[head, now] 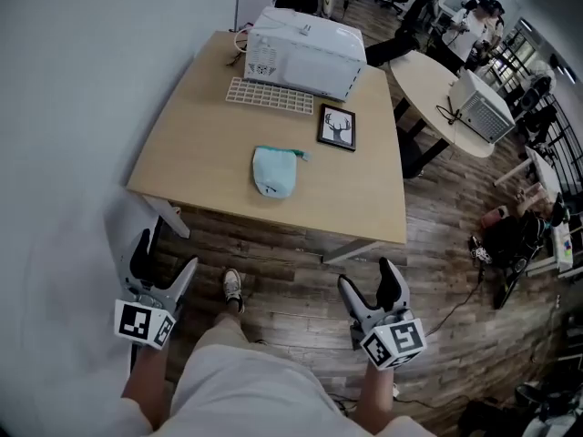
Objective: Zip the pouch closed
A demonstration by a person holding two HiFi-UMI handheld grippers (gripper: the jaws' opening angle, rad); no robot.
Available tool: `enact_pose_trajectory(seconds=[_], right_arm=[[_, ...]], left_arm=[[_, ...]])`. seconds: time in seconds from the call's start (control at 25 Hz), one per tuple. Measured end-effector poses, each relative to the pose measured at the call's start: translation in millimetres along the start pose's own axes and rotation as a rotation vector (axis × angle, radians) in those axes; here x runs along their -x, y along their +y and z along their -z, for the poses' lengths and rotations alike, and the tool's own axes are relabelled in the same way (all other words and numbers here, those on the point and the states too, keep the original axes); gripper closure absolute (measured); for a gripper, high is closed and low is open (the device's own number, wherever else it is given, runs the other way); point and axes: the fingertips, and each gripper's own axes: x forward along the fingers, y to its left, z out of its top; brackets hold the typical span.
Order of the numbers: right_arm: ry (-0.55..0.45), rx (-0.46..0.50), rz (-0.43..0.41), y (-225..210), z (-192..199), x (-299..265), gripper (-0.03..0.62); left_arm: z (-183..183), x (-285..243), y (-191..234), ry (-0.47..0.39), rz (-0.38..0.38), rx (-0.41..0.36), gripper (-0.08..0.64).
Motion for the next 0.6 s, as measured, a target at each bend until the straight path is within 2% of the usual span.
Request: enact_pose_trajectory(seconds=[0.2,0.36,0.6], right_arm=[[0.056,0.078,-0.009,-20.4,-40.8,-93.6,0.199],[0.075,0.132,0.019,-35.2,-79.9,-152.7,0.199],[0.096,0.099,0.043,-46.7,-85.9,-216.6,0.199]], left_arm=[[-19.9,-93.3,48.0,-0.071,0.014,0.023,0.128],[-22.0,-159.6,75.8,-0.080,0.069,0.060,0.127],[-15.8,-239.1,92.2,-0.051,0.176,0.060,0.128]])
